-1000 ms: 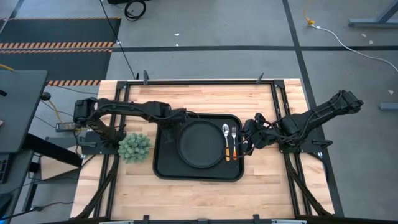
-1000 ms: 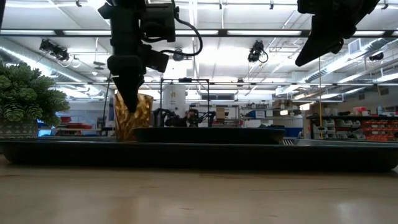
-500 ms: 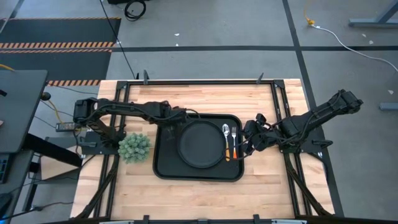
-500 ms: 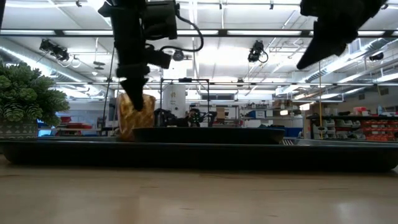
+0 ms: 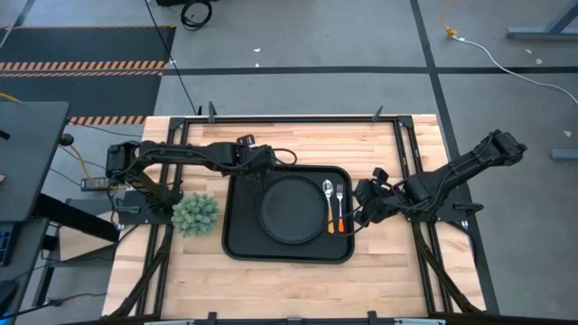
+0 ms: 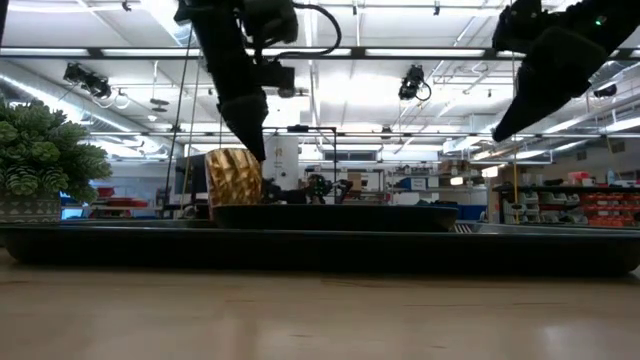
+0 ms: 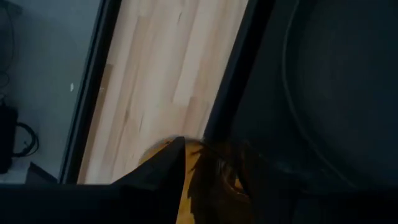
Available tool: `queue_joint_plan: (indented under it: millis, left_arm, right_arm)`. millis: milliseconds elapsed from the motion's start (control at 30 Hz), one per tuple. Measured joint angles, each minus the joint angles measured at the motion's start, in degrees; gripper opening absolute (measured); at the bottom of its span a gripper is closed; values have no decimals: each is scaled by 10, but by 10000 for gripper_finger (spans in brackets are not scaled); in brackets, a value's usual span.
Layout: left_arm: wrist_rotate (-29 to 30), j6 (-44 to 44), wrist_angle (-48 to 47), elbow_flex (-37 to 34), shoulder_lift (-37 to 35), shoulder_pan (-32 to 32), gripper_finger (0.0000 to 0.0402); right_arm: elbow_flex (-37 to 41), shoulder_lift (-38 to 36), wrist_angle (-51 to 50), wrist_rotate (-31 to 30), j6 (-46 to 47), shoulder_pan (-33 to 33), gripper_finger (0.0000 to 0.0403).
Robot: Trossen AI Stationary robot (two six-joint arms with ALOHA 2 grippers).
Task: Pick and place plate/cup/fork/spoon on tray
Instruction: Put the orange cup on the black serving tray to the top left of the black plate, then return to Home Position
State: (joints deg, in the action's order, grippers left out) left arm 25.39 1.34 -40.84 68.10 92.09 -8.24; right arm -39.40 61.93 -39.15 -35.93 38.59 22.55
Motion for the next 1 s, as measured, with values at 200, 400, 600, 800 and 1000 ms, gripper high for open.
queue_joint_plan:
  millis: [200, 400, 600, 800, 1000]
  left_arm:
    - [-17, -7, -45, 42, -1, 11, 167]
    - [-17, -2, -80, 77, -8, 21, 167]
    - [-31, -2, -75, 81, -41, 21, 167]
    - [-101, 2, -33, 81, -64, 21, 167]
    - [-136, 28, 8, 81, -63, 34, 167]
  right_arm:
    - [-7, -2, 2, 0, -12, 0, 8]
    - [-8, -2, 4, 5, -7, 0, 9]
    - [-8, -2, 16, 20, -6, 0, 9]
    - [-8, -2, 40, 21, -8, 0, 9]
    - [-8, -2, 62, 21, -21, 0, 9]
